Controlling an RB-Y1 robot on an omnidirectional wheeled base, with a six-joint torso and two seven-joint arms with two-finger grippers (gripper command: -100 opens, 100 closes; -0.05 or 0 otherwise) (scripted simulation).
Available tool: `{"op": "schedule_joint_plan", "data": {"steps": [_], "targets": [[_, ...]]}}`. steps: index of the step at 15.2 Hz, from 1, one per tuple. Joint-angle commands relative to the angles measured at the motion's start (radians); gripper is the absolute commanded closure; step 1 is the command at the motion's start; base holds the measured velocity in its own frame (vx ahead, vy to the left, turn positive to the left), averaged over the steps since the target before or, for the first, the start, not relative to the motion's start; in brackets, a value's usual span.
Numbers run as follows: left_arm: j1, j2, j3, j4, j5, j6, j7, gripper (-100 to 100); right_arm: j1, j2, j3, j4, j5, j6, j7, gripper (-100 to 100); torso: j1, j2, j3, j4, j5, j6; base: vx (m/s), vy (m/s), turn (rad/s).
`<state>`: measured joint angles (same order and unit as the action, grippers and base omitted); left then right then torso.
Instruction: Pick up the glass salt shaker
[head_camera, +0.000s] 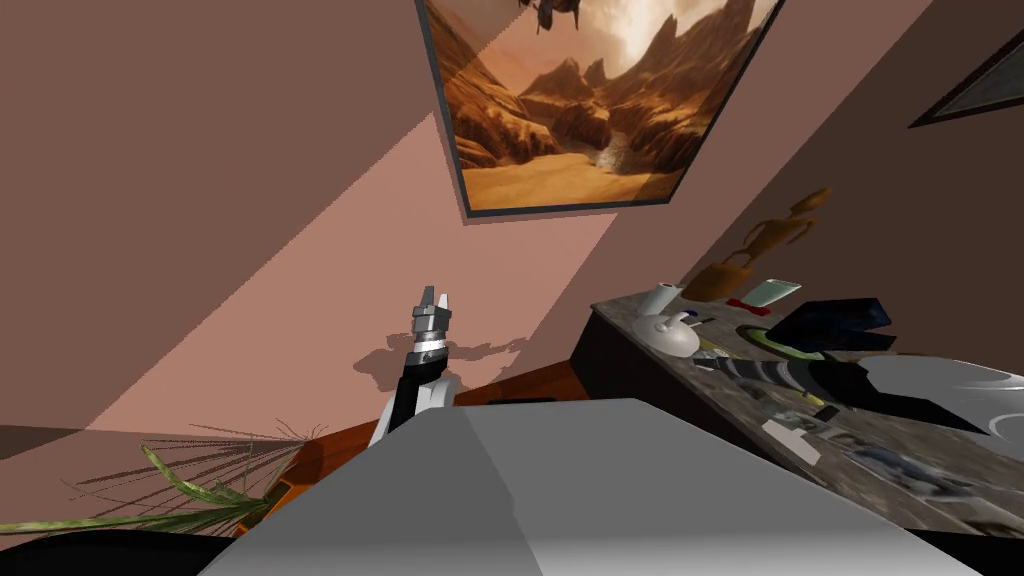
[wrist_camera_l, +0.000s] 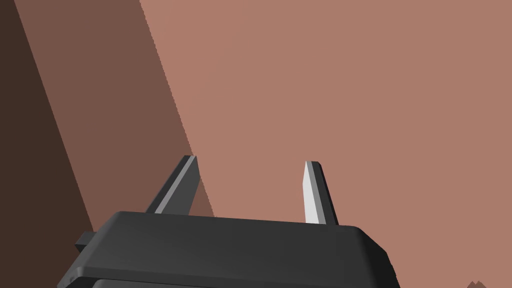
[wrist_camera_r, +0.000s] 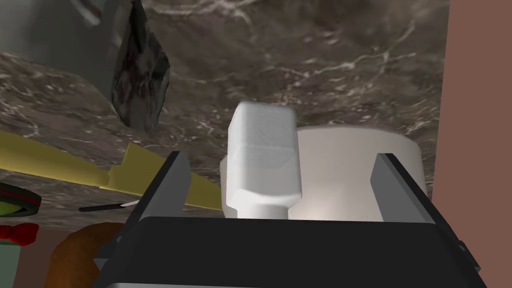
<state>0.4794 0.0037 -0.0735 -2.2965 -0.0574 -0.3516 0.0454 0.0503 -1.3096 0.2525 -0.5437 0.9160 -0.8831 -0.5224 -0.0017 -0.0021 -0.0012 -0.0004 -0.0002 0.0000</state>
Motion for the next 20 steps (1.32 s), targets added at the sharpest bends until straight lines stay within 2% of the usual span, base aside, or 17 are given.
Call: {"op": "schedule_joint_plan", "data": {"steps": [1,2,5,6,7,8,9,10,12,13,15,16,18,19,20], "targets": [[0.0,0.0,0.0,0.0,0.0,0.0,0.0,0,0.004,-0.016,0.007,0.042,0.015,-0.015,-0.003,-100,0.0,0.0,0.0,0.0,0.0,0.0,0.008,0.021,0.138],[0.0,0.0,0.0,0.0,0.0,0.0,0.0,0,0.001,-0.028,0.02,0.077,0.033,-0.024,-0.011,-100,0.0,0.0,0.0,0.0,0.0,0.0,0.014,0.031,0.27],[0.0,0.0,0.0,0.0,0.0,0.0,0.0,0,0.0,-0.032,0.024,0.087,0.039,-0.027,-0.013,-100,0.0,0.0,0.0,0.0,0.0,0.001,0.011,0.016,0.097],[0.0,0.0,0.0,0.0,0.0,0.0,0.0,0,-0.015,-0.023,0.023,0.095,0.037,-0.026,-0.007,-100,-0.001,0.0,0.0,0.0,0.0,0.001,0.004,0.005,0.016],[0.0,0.0,0.0,0.0,0.0,0.0,0.0,0,0.027,-0.034,0.02,0.058,-0.009,-0.003,0.025,-100,-0.001,0.0,0.0,0.0,-0.001,0.001,0.027,-0.009,0.003],[0.0,0.0,0.0,0.0,0.0,0.0,0.0,0,0.046,-0.034,0.02,0.056,-0.023,-0.003,0.025,-100,-0.002,-0.001,0.0,0.0,-0.001,0.001,0.052,-0.017,0.001],[0.0,0.0,0.0,0.0,0.0,0.0,0.0,0,0.046,-0.034,0.02,0.056,-0.023,-0.003,0.025,-100,-0.002,-0.002,-0.001,0.0,-0.001,0.001,0.051,-0.015,-0.001],[0.0,0.0,0.0,0.0,0.0,0.0,0.0,0,0.086,-0.048,0.015,0.009,-0.062,0.029,0.05,-100,-0.003,-0.002,-0.001,0.0,-0.001,0.001,0.062,-0.023,-0.001],[0.0,0.0,0.0,0.0,0.0,0.0,0.0,0,0.116,-0.048,0.015,0.004,-0.087,0.029,0.05,-100,-0.004,-0.003,-0.002,-0.001,-0.001,0.001,0.055,-0.021,0.005],[0.0,0.0,0.0,0.0,0.0,0.0,0.0,0,0.14,-0.062,0.01,-0.032,-0.119,0.06,0.075,-100,-0.003,-0.003,-0.002,-0.001,-0.001,0.001,0.054,-0.019,-0.001],[0.0,0.0,0.0,0.0,0.0,0.0,0.0,0,0.184,-0.062,0.01,-0.049,-0.15,0.06,0.075,-100,-0.003,-0.003,-0.002,-0.001,-0.001,0.001,0.051,-0.016,0.004],[0.0,0.0,0.0,0.0,0.0,0.0,0.0,0,0.214,-0.075,0.005,-0.093,-0.183,0.091,0.1,-100,-0.003,-0.003,-0.002,-0.001,-0.001,0.001,0.047,-0.013,-0.003],[0.0,0.0,0.0,0.0,0.0,0.0,0.0,0,0.254,-0.075,0.005,-0.101,-0.214,0.091,0.1,-100,-0.003,-0.003,-0.002,-0.001,-0.001,0.001,0.053,-0.015,0.002],[0.0,0.0,0.0,0.0,0.0,0.0,0.0,0,0.286,-0.089,0.0,-0.148,-0.246,0.122,0.125,-100,-0.003,-0.003,-0.002,-0.001,-0.001,0.001,0.056,-0.018,-0.002],[0.0,0.0,0.0,0.0,0.0,0.0,0.0,0,0.309,-0.089,0.0,-0.153,-0.267,0.122,0.125,-100,-0.003,-0.003,-0.002,-0.001,-0.001,0.001,0.055,-0.019,0.003]]}}
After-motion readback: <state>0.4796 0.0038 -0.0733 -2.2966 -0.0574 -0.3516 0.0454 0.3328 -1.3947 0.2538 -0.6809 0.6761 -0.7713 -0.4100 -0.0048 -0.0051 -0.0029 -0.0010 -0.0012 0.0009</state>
